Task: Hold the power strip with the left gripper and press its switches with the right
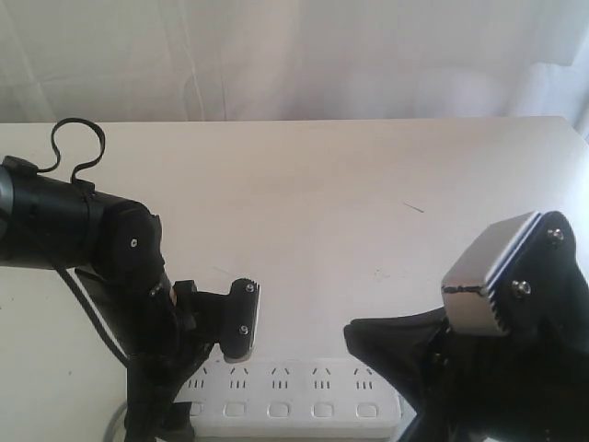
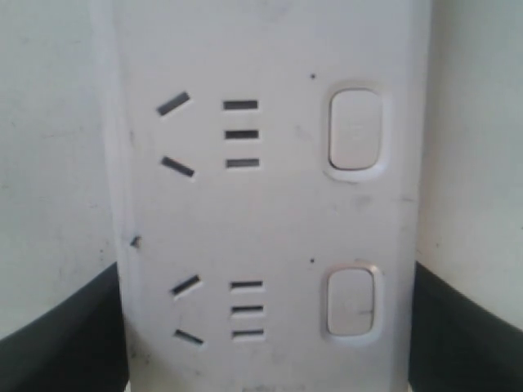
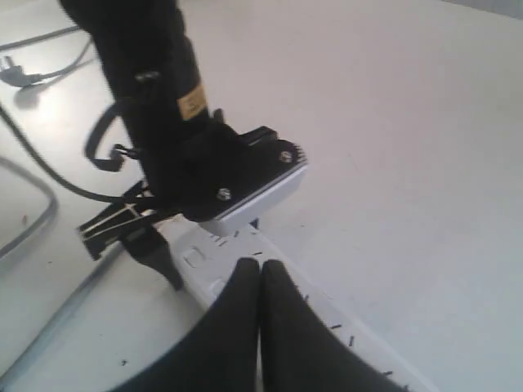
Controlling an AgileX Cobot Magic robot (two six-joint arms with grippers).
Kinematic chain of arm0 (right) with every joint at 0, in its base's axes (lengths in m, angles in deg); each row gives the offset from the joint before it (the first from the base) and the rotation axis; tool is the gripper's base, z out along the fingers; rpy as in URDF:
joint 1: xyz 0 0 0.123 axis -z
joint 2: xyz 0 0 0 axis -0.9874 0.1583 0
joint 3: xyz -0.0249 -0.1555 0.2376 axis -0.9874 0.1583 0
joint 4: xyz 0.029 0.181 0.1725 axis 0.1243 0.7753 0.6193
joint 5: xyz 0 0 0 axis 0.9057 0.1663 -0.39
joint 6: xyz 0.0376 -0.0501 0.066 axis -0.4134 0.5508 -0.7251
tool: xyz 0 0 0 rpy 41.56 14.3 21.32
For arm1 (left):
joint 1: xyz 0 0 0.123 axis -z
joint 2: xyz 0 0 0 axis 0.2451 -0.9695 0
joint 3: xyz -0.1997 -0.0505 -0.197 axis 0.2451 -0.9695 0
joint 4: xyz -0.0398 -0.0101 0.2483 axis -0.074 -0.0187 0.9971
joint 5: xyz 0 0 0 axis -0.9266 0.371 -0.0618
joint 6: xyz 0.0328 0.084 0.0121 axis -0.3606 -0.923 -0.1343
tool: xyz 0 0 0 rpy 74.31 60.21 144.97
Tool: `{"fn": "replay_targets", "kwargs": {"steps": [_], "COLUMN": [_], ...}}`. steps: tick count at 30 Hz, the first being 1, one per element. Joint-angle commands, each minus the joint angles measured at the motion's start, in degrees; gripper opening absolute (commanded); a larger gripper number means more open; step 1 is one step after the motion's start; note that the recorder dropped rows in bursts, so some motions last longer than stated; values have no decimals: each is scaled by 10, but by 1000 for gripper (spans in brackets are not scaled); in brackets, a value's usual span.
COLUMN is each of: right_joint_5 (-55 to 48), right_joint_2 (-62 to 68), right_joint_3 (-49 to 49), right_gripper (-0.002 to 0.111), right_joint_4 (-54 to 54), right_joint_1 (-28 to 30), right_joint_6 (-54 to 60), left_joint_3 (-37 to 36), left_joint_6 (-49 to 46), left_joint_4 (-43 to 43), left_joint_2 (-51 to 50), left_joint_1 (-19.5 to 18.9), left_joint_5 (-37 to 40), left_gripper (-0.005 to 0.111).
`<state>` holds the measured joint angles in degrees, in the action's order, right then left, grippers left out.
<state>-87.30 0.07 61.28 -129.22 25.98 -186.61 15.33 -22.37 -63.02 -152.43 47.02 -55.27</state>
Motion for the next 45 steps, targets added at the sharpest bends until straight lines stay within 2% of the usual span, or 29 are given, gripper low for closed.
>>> {"fn": "replay_targets", "kwargs": {"steps": [1,4,7,9,12,14,15,24,31,40,42,45], "right_joint_5": [-39,-45,-61,-70,-72,-72,-72,-72,-74,-78,-96,-150], "right_joint_2": [1,1,1,1,1,1,1,1,1,1,1,1], "right_joint_3": [17,21,21,21,21,21,21,21,21,21,21,21], "right_gripper": [0,0,0,0,0,0,0,0,0,0,0,0], "right_joint_4": [-5,-5,-5,-5,-5,-5,-5,-5,-5,-5,-5,-5], "right_joint_1": [0,0,0,0,0,0,0,0,0,0,0,0], "right_joint_6": [4,4,4,4,4,4,4,4,4,4,4,4], "left_joint_3": [-14,-11,-11,-11,-11,-11,-11,3,55,87,91,91], "left_joint_6": [12,21,25,39,72,87,87,104,130,156,173,194], "left_joint_4": [43,43,43,43,43,43,44,48,48,49,56,61], "left_joint_2": [-19,-19,-19,-19,-19,-19,-19,14,90,190,214,259], "left_joint_1": [-1,-1,-1,-1,-1,-1,-1,-1,-1,-1,-1,-1], "left_joint_5": [-8,17,35,39,41,47,53,105,176,211,216,216], "left_gripper": [0,2,19,41,81,94,97,97,97,97,94,83]}}
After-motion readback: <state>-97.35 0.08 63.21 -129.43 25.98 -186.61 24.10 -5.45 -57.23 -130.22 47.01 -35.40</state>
